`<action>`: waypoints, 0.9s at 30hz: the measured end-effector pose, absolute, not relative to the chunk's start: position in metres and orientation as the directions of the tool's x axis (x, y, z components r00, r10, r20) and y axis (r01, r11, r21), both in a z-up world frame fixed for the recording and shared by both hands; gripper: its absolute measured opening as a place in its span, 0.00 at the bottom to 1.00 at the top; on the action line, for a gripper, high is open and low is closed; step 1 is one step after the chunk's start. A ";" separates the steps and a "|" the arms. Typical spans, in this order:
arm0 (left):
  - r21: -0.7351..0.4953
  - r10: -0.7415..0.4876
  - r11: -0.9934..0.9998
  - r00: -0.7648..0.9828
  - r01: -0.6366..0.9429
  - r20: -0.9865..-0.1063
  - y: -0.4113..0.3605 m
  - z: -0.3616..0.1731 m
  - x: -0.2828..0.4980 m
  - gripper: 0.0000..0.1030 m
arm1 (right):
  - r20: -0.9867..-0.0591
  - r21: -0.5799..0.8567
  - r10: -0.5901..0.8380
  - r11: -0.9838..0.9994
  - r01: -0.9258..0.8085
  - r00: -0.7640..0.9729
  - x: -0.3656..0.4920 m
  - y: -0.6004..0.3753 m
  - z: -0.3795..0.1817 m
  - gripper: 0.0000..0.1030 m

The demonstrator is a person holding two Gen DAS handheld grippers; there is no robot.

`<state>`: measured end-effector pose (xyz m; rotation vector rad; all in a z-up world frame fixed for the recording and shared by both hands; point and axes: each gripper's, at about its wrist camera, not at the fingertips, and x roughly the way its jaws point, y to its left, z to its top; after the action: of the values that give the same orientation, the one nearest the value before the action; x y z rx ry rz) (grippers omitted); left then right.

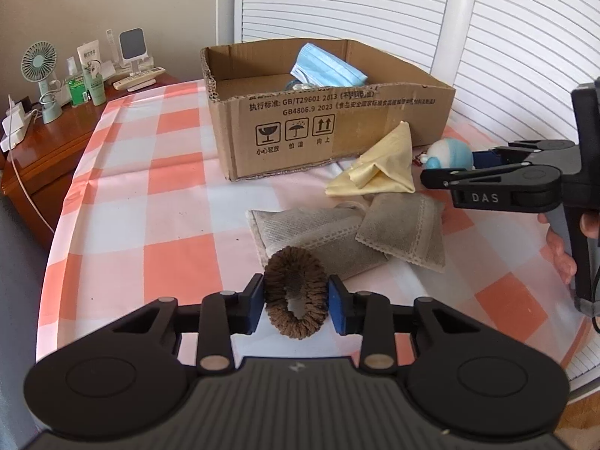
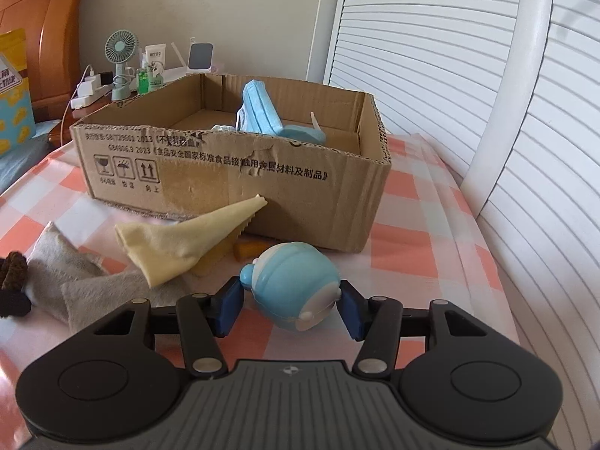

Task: Organize soft objects
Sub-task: 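Carry the brown ring into the box with the left gripper while the right gripper drops the ball toy in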

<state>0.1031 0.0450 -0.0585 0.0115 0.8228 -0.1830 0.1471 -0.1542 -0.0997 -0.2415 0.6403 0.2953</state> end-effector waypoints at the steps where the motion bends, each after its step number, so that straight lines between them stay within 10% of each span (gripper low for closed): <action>1: -0.061 -0.163 0.983 0.661 0.175 -0.733 0.046 -0.057 0.103 0.33 | -0.619 -0.128 0.202 0.928 -0.350 0.759 0.145 -0.156 -0.098 0.58; 27: 0.038 -0.244 0.917 0.635 0.396 -0.733 0.037 0.030 0.140 0.30 | -0.606 -0.065 0.356 0.869 -0.490 0.712 0.097 -0.172 -0.036 0.58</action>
<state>0.1401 0.0367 0.0298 0.2034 0.8044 -0.3687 0.0973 -0.1717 -0.0360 -0.2281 0.6207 0.4735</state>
